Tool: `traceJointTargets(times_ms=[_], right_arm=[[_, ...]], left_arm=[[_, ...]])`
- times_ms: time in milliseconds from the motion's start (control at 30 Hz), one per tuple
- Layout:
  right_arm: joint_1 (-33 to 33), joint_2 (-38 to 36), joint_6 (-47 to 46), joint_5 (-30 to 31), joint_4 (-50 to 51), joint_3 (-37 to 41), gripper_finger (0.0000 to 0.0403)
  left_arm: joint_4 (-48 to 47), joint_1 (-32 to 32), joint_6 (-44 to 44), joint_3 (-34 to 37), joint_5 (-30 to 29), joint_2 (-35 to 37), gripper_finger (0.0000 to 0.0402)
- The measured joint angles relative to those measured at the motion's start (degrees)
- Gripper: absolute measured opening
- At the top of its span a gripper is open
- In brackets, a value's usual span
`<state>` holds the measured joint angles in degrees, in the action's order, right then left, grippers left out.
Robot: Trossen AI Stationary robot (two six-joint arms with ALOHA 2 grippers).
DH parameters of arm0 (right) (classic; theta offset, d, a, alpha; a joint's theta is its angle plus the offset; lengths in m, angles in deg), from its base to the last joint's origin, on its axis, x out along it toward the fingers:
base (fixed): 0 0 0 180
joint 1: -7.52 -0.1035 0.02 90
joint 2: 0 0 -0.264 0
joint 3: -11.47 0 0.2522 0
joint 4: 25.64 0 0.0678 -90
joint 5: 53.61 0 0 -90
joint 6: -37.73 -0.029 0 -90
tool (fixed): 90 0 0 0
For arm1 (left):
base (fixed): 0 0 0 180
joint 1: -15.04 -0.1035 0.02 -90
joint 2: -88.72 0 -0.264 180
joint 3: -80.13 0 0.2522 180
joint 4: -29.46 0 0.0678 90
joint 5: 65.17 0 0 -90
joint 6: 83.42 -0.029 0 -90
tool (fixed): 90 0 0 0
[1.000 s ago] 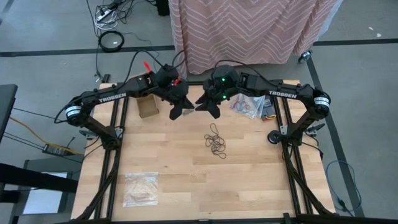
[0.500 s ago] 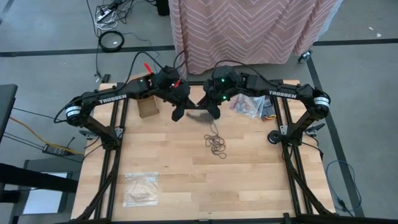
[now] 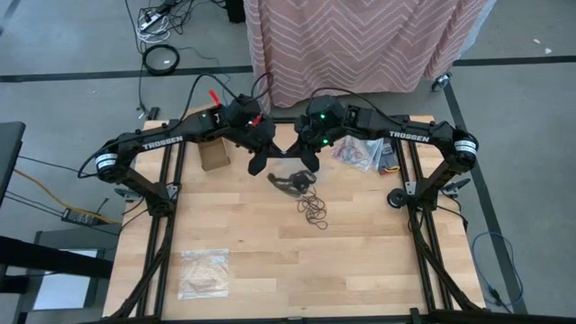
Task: Sort rubber bands
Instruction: Close the transparent zip bag
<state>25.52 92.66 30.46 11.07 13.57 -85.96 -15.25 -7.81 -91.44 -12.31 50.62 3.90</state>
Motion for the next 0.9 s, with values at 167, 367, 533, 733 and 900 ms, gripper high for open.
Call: traceJointTargets(times_ms=[167, 367, 533, 733, 900], right_arm=[[0.0, 0.0, 0.3, 0.1, -0.6, -0.2, 0.0012], [0.0, 0.0, 0.3, 0.0, 1.9, 0.1, 0.0011], [0.0, 0.0, 0.3, -0.1, 2.4, 0.1, 0.0011], [0.8, -0.1, -3.9, 1.8, 1.7, 0.1, 0.001], [2.9, 0.3, -9.2, 5.4, 0.5, 1.4, 0.0003]], left_arm=[[-8.5, -0.3, -4.1, -6.4, -3.5, -0.2, 0.0], [-18.0, -0.9, -8.1, -16.3, -8.6, -0.1, 0.0], [-22.2, -0.9, -9.8, -26.0, -10.0, 0.0, 0.0], [-26.0, -0.9, -9.5, -30.5, -9.7, 0.0, 0.0014], [-30.0, -1.0, -7.9, -31.0, -9.8, 0.2, 0.0058]])
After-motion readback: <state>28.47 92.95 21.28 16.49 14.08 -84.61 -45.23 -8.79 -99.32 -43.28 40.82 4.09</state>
